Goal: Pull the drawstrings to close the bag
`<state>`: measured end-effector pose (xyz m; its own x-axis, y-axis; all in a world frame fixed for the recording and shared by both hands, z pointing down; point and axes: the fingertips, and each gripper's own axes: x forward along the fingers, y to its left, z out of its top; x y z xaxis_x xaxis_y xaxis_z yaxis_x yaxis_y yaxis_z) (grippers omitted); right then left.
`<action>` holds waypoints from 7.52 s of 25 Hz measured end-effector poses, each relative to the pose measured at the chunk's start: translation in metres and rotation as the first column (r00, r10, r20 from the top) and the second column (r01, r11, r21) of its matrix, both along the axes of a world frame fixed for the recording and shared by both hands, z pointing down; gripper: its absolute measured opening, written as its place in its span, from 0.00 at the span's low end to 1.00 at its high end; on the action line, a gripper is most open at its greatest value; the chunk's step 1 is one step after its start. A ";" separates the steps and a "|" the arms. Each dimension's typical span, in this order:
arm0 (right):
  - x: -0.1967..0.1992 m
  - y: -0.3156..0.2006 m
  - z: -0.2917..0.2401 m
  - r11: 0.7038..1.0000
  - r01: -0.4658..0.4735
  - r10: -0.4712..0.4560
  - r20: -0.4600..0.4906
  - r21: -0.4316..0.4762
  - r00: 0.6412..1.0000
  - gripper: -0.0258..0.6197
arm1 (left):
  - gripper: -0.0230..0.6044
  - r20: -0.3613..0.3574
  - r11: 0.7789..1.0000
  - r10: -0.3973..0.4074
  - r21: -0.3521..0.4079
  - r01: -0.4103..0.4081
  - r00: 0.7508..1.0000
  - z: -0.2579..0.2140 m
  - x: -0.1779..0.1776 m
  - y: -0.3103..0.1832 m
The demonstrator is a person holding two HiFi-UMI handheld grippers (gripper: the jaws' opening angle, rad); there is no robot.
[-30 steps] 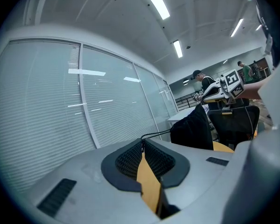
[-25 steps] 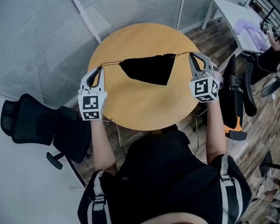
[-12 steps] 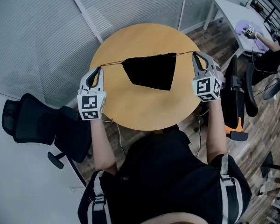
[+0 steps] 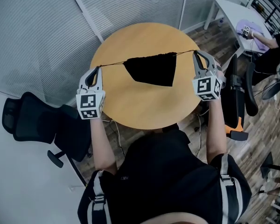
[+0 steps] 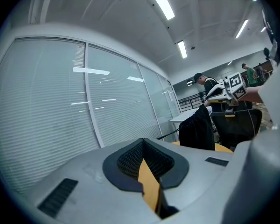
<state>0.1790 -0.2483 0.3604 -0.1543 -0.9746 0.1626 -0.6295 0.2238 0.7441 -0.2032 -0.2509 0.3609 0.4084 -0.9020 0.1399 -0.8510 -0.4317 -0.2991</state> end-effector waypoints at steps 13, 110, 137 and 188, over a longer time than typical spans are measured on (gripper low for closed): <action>0.009 0.007 -0.006 1.000 -0.011 0.011 0.001 0.019 1.000 0.16 | 0.06 -0.017 0.999 -0.040 0.007 0.040 0.999 -0.005 -0.010 0.003; -0.008 -0.008 -0.004 0.997 -0.070 0.070 0.000 0.017 0.998 0.14 | 0.06 -0.122 0.981 -0.190 -0.053 0.185 0.974 0.006 -0.115 -0.013; 0.016 -0.020 0.023 0.992 -0.097 0.099 0.023 -0.080 0.995 0.14 | 0.06 -0.114 0.987 -0.142 -0.093 0.132 0.983 0.024 -0.091 -0.023; 0.080 0.144 0.420 0.623 -0.164 0.198 -0.049 -0.765 0.979 0.16 | 0.06 0.246 0.719 0.380 -0.685 -0.118 0.891 0.429 0.004 0.137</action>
<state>0.2591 -0.1047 0.7806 -0.0106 -0.5141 0.8576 -0.7430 0.5781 0.3373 -0.1995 -0.1134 0.7894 0.4090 -0.4119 0.8143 -0.5768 -0.8082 -0.1190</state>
